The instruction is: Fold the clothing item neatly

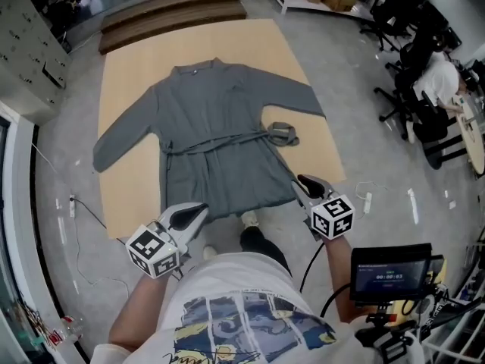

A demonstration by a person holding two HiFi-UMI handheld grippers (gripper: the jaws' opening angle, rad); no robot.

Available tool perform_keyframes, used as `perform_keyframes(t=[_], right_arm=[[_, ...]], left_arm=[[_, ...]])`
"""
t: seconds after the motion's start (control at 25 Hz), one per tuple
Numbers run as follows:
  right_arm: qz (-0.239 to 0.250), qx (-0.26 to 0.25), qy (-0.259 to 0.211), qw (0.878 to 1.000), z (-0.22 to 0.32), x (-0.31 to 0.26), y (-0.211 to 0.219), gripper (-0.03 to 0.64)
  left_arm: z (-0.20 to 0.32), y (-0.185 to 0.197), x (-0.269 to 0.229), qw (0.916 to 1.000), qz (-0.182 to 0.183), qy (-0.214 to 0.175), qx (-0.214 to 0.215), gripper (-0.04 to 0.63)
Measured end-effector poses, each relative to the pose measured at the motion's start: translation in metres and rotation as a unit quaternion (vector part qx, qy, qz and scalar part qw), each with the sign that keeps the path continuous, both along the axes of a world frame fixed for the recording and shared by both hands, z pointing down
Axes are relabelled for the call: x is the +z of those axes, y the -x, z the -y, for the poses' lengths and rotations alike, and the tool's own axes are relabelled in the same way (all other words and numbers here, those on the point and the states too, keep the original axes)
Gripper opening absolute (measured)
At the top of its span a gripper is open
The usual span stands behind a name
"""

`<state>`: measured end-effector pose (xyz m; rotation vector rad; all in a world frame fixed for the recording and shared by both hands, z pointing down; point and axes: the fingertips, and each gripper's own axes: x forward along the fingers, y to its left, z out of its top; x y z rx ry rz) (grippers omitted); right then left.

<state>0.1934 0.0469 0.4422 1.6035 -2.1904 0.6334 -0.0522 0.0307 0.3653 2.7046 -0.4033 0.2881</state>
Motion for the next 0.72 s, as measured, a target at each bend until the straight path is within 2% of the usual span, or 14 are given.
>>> perform_keyframes(t=[0.36,0.72], right_arm=[[0.007,0.041,0.029,0.999,0.087,0.045,-0.123,0.096],[0.019,0.089,0.059,0.994,0.149,0.094,-0.222,0.133]], left_arm=[[0.055,-0.072,-0.001,0.9998,0.02,-0.002,-0.004,0.003],[0.086,-0.112,0.003,0.9985,0.05,0.009,-0.019,0.003]])
